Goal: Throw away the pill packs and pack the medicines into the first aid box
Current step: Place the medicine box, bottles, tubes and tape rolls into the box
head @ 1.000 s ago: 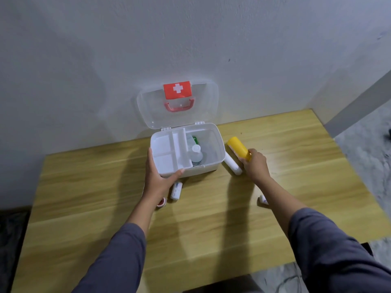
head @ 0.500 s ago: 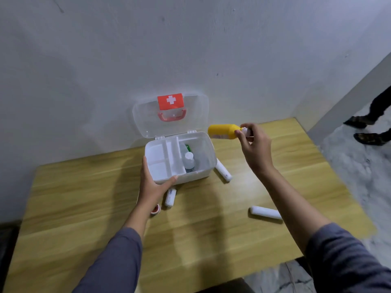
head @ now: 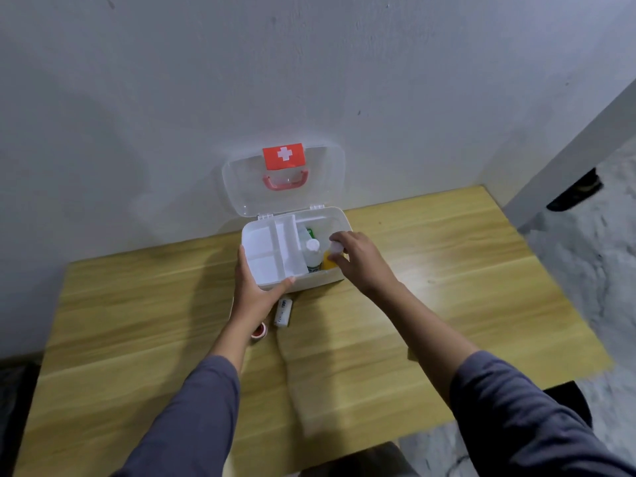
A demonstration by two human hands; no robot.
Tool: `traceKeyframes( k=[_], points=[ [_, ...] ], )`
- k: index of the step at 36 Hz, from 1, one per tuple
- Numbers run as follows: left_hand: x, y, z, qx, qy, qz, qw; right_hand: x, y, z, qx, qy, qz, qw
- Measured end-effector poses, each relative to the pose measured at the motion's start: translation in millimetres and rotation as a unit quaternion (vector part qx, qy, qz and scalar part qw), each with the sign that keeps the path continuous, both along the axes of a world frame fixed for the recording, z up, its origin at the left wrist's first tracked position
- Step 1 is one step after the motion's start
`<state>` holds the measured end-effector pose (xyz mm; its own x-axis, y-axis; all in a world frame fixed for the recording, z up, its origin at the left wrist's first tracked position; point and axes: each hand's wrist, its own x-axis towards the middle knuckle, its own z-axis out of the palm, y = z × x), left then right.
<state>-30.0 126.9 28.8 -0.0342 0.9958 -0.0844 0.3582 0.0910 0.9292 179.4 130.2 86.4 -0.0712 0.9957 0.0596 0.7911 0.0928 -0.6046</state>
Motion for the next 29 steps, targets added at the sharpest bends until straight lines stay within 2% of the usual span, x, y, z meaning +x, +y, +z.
traceKeyframes(
  k=[9, 16, 20, 25, 29],
  points=[
    [2, -1, -4, -0.003, 0.004, 0.011, 1.000, 10, -20, -13, 0.009, 0.023, -0.037, 0.999],
    [4, -2, -7, -0.009, 0.004, 0.028, 1.000, 49, -81, -41, 0.022, 0.038, -0.120, 0.992],
    [5, -2, -7, -0.011, 0.010, 0.028, 1.000, 82, -132, -68, 0.001, -0.023, -0.166, 0.986],
    [5, -2, -8, -0.011, 0.006, 0.030, 0.999, 107, -177, -100, -0.099, -0.146, -0.179, 0.968],
    [5, -3, -8, -0.016, -0.003, 0.032, 0.999, 111, -171, -109, -0.094, -0.145, -0.212, 0.962]
  ],
)
